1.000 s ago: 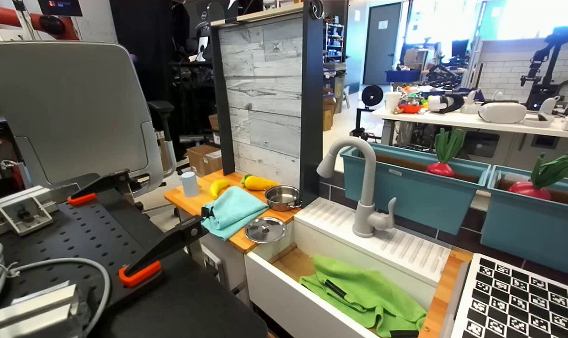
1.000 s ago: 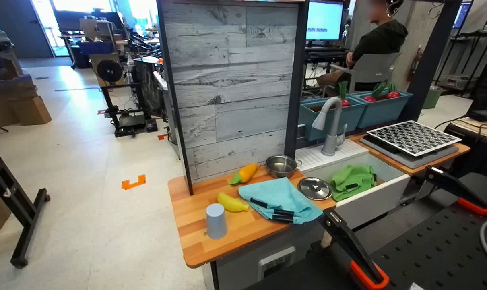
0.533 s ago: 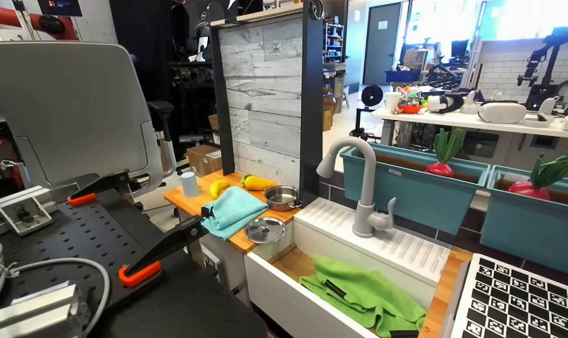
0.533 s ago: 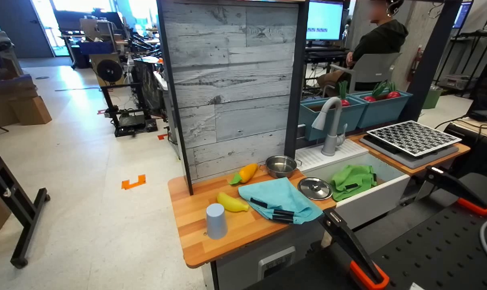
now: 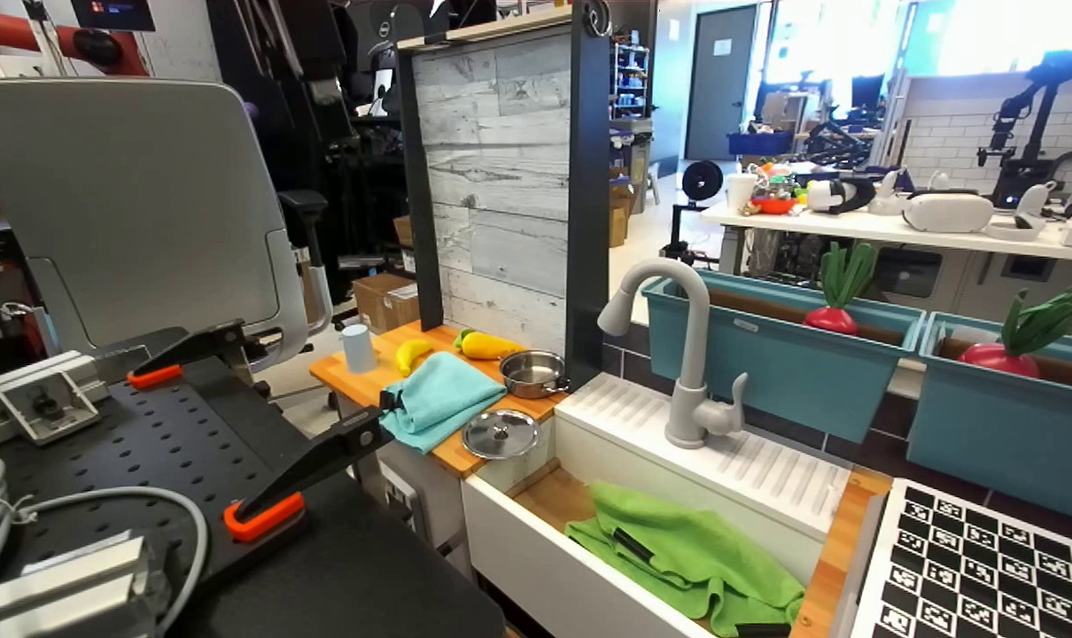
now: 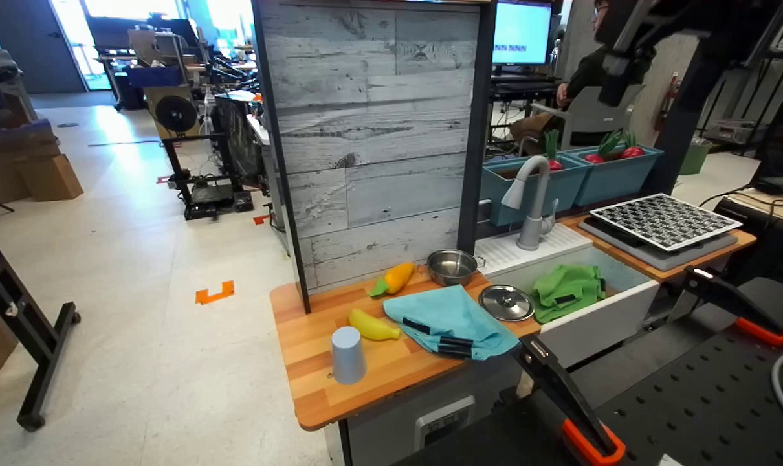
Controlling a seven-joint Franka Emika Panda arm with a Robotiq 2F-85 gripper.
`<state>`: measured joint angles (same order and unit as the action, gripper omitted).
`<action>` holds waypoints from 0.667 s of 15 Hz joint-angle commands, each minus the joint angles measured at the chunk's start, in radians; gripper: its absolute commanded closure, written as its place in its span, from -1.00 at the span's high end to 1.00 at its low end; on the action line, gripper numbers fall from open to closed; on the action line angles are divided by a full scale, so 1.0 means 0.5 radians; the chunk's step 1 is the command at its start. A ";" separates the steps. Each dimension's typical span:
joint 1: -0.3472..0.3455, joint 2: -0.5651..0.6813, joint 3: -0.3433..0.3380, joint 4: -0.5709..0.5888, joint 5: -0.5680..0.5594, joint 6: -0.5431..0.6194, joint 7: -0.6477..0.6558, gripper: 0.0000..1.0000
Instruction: Put the silver lid on the silver pot.
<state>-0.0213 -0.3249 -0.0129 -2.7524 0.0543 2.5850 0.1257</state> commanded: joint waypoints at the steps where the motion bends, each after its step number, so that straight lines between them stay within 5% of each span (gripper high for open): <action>1: 0.046 0.517 0.041 0.173 0.085 0.297 0.059 1.00; 5: 0.079 1.026 0.060 0.366 0.293 0.580 0.016 1.00; 10: 0.007 1.663 0.149 0.790 0.393 0.649 0.045 1.00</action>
<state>0.0092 0.3112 0.0239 -2.5057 0.2021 2.8853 0.1503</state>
